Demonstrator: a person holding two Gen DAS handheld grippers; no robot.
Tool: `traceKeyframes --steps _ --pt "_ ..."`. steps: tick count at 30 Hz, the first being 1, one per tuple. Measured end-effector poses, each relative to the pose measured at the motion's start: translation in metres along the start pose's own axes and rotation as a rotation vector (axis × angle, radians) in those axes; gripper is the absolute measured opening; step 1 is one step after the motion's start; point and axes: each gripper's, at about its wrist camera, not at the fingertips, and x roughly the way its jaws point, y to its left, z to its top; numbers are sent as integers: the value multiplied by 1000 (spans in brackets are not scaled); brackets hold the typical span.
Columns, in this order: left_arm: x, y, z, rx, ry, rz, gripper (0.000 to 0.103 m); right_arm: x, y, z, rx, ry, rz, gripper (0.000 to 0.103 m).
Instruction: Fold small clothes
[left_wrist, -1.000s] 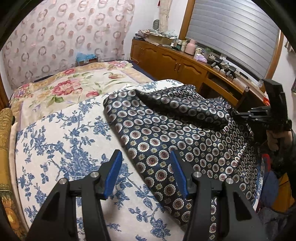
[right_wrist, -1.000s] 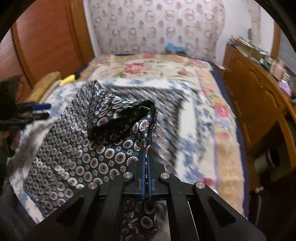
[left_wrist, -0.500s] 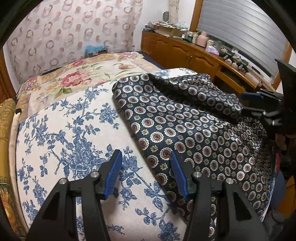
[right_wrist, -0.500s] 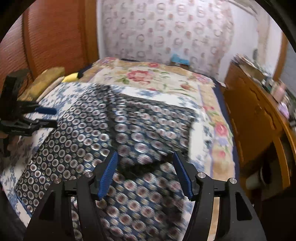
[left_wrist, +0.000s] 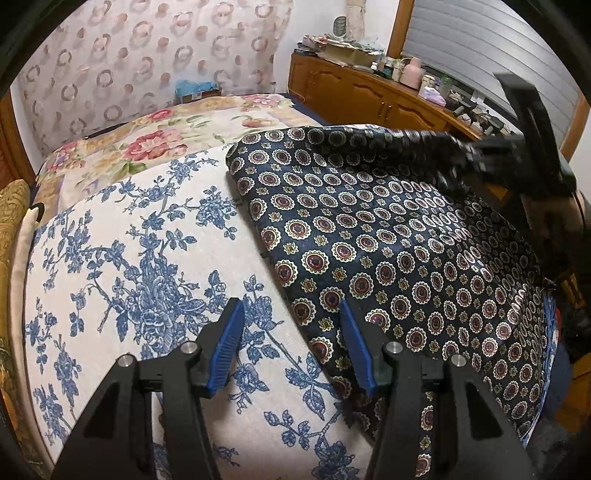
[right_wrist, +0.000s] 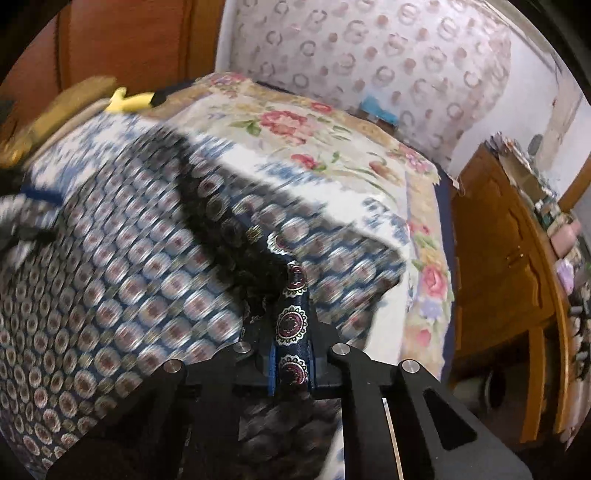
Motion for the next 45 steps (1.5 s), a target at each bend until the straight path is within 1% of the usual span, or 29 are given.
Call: traceKeyframes --steps 4,7,10,11,12,13,15,17,20,22,24,25,26,27,29,32,38,39,40,41,42,45 --pt "-2 1 -2 -9 -4 4 53 4 -25 20 45 -37 30 5" --pt "-6 3 -5 -14 -14 10 53 13 -36 28 85 -36 57 5" --pt "-8 3 -4 -17 -23 16 53 21 -41 31 110 -22 63 5" --pt "-9 3 -4 -17 -24 17 53 23 -42 32 115 -16 58 6" --pt "-9 3 -4 -16 -26 15 53 24 -45 34 126 -14 38 14" --pt "-10 3 -3 -14 -28 16 53 25 -48 35 138 -13 26 24" --pt "-11 3 -2 -12 -31 16 53 23 -57 39 168 -23 -31 32" --pt "-12 2 -1 -12 -32 17 53 17 -68 39 199 -44 -56 33" --pt "-13 1 -1 -16 -32 13 53 6 -85 43 247 -79 -129 33" --pt "-14 -2 -1 -14 -32 10 53 -2 -89 42 266 -91 -111 33" --pt "-15 -4 -4 -8 -32 6 53 -9 -86 39 268 -99 -98 35" --pt "-17 -6 -6 -6 -31 5 53 -12 -83 38 266 -104 -87 43" --pt "-18 -7 -8 -4 -30 4 53 -15 -79 35 263 -110 -72 46" --pt "-19 -9 -10 -2 -28 3 53 -18 -73 31 259 -111 -59 48" --pt "-22 -13 -16 6 -25 1 53 -23 -63 23 257 -109 -52 48" --pt "-28 -20 -25 18 -23 -9 53 -35 -49 5 268 -113 -19 48" --pt "-41 -32 -49 25 -20 -11 53 -64 -16 -39 260 -118 3 49" --pt "-43 -33 -53 26 -21 -12 53 -68 -9 -46 257 -117 4 53" --pt "-46 -36 -57 29 -22 -12 53 -72 -4 -51 253 -119 9 61" --pt "-48 -38 -60 32 -23 -13 53 -76 3 -56 249 -123 12 63" --pt "-51 -41 -65 35 -25 -16 53 -78 8 -60 247 -127 10 65" --pt "-55 -48 -76 39 -18 -28 53 -87 25 -71 240 -137 5 66"
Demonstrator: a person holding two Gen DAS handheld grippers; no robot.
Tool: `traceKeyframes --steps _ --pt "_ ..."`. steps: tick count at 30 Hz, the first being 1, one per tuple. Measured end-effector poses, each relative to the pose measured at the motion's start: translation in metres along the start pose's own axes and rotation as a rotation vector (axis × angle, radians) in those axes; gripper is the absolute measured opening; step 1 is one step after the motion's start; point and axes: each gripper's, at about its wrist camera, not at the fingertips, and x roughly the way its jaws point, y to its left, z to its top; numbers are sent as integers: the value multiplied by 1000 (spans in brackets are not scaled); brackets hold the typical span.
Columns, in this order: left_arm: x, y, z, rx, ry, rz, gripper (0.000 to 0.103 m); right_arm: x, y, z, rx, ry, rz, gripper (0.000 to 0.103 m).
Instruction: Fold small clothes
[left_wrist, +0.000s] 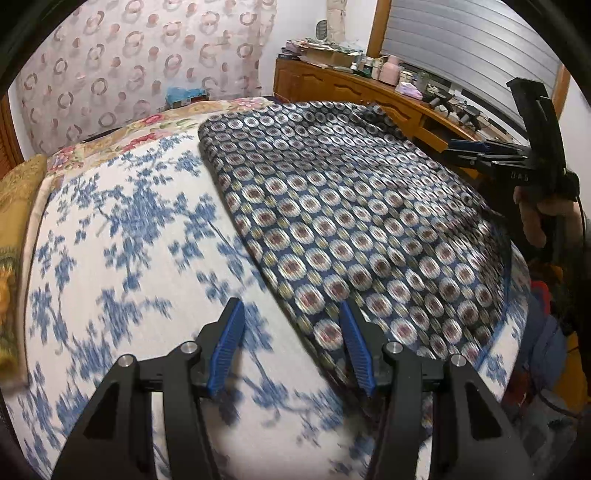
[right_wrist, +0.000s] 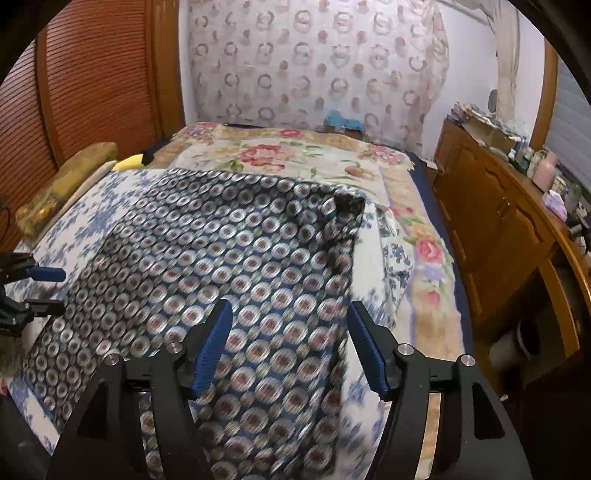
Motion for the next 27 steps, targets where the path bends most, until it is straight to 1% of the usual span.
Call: traceKeyframes --steps 3,6,10,11,13,14,16,18,21,25,27 --pt "-2 -9 -11 3 6 -10 53 -8 10 -13 -3 -15 8 67" --pt "-6 -18 -20 20 -1 -2 53 -18 23 -27 -15 -26 24 67" --pt "-10 -27 -26 18 -8 -36 53 -28 39 -39 -34 -33 44 68" --pt "-11 -30 -27 25 -8 -38 51 -32 43 -43 -39 -34 49 68" --pt "-12 -36 -30 40 -8 -49 29 -36 49 -47 -46 -36 58 70" --pt "-12 -39 -31 44 -6 -51 23 -39 52 -51 -50 -38 66 71" --pt "-13 -42 -31 53 -1 -52 3 -43 57 -56 -53 -39 80 73" --pt "-18 -43 -28 58 -18 -59 0 -47 62 -62 -63 -36 93 74" --pt "-35 -45 -17 57 -78 -79 0 -52 68 -72 -79 -31 110 75" --pt "-55 -46 6 56 -155 -89 0 -60 75 -85 -89 -23 137 76" --pt "-61 -47 18 62 -180 -91 0 -65 77 -91 -95 -20 145 76"
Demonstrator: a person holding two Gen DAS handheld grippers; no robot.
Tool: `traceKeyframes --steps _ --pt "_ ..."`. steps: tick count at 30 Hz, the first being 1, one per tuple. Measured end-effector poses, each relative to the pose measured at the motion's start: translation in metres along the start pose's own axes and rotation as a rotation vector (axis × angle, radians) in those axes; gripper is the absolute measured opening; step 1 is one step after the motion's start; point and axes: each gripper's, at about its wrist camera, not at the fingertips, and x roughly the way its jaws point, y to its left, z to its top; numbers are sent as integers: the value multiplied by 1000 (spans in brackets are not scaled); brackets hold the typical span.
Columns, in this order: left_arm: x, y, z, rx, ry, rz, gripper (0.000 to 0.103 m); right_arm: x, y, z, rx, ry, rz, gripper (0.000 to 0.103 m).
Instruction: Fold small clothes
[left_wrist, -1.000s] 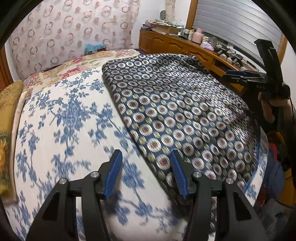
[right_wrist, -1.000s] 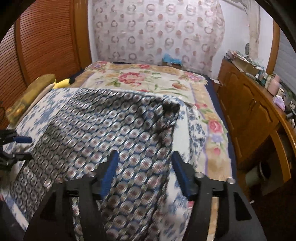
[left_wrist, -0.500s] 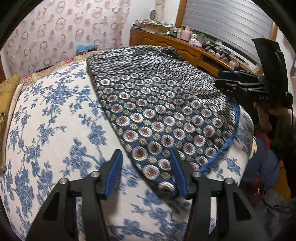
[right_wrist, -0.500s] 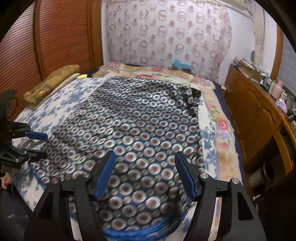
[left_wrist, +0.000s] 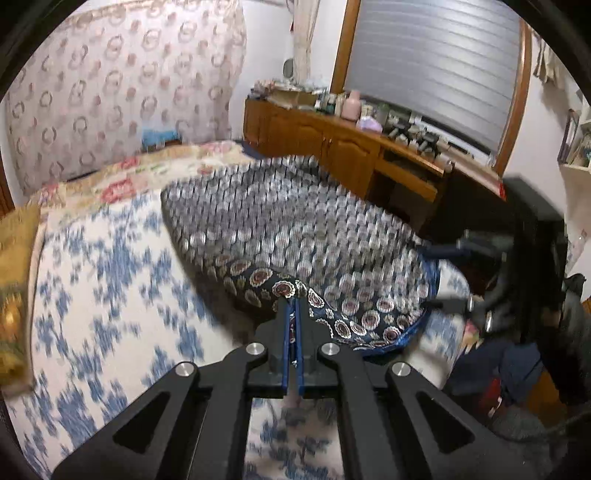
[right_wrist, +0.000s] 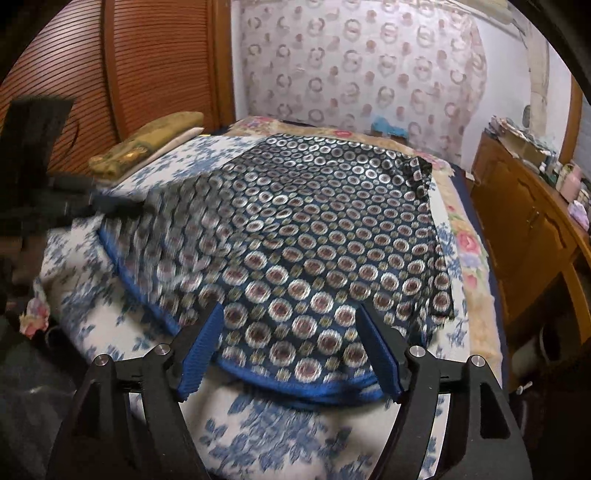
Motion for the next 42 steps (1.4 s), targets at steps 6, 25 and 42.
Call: traceKeyframes --steps 6,25,42 --pt "4 4 26 5 -37 14 0 -3 6 -11 -19 22 11 77" --pt "23 11 44 -4 -56 53 0 9 3 -15 -53 59 10 77" --pt "27 39 51 -51 -62 82 0 18 -41 15 -26 55 -107 6"
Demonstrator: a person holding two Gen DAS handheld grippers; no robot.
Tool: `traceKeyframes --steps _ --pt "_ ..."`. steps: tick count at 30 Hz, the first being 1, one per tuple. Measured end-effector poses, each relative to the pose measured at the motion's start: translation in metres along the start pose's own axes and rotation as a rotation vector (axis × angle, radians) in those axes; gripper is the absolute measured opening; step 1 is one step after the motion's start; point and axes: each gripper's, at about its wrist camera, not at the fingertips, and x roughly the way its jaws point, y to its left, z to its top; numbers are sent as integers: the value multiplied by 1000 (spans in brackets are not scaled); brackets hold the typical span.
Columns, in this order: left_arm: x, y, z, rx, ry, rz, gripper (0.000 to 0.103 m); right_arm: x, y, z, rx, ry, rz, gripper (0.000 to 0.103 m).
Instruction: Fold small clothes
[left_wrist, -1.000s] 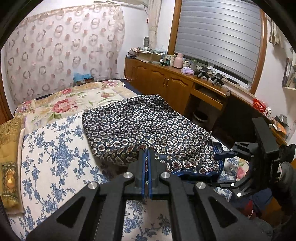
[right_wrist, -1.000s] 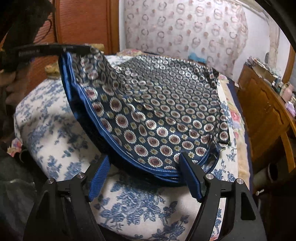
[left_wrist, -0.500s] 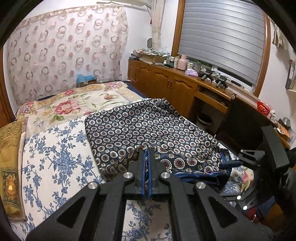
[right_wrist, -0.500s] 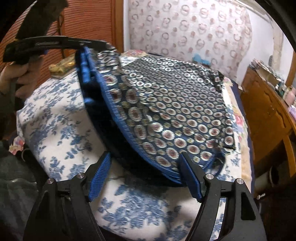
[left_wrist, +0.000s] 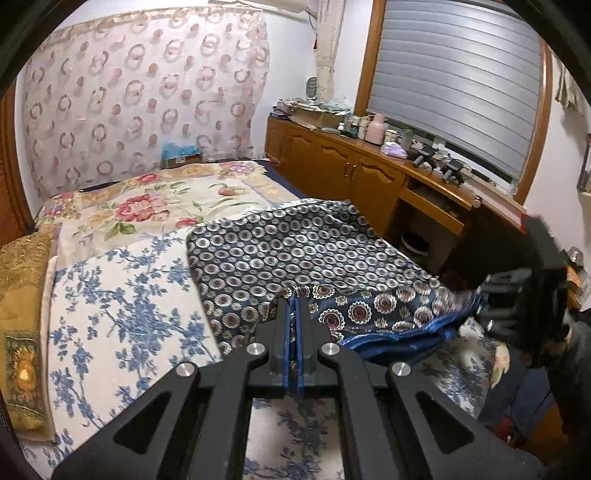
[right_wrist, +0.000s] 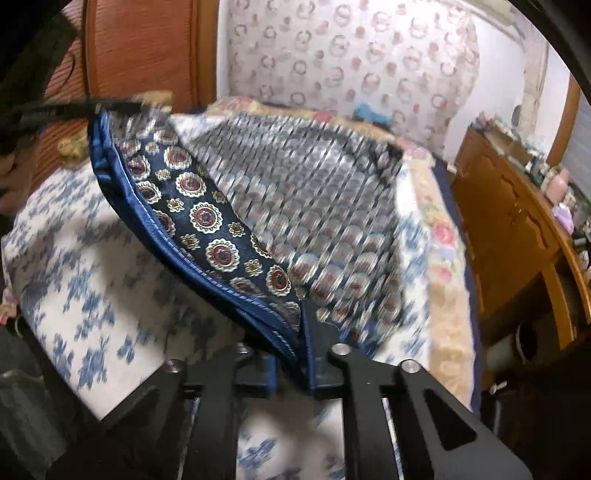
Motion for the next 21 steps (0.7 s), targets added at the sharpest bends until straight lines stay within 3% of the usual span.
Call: traceKeyframes --steps 9,15,21 --pt "23 29 27 -31 17 62 0 4 -38 82 -3 -137 4 4" --pt "51 47 41 -56 51 71 0 42 -55 122 -28 -110 42 4" --pt "78 65 53 -76 79 77 0 85 -72 140 -30 -52 74 2"
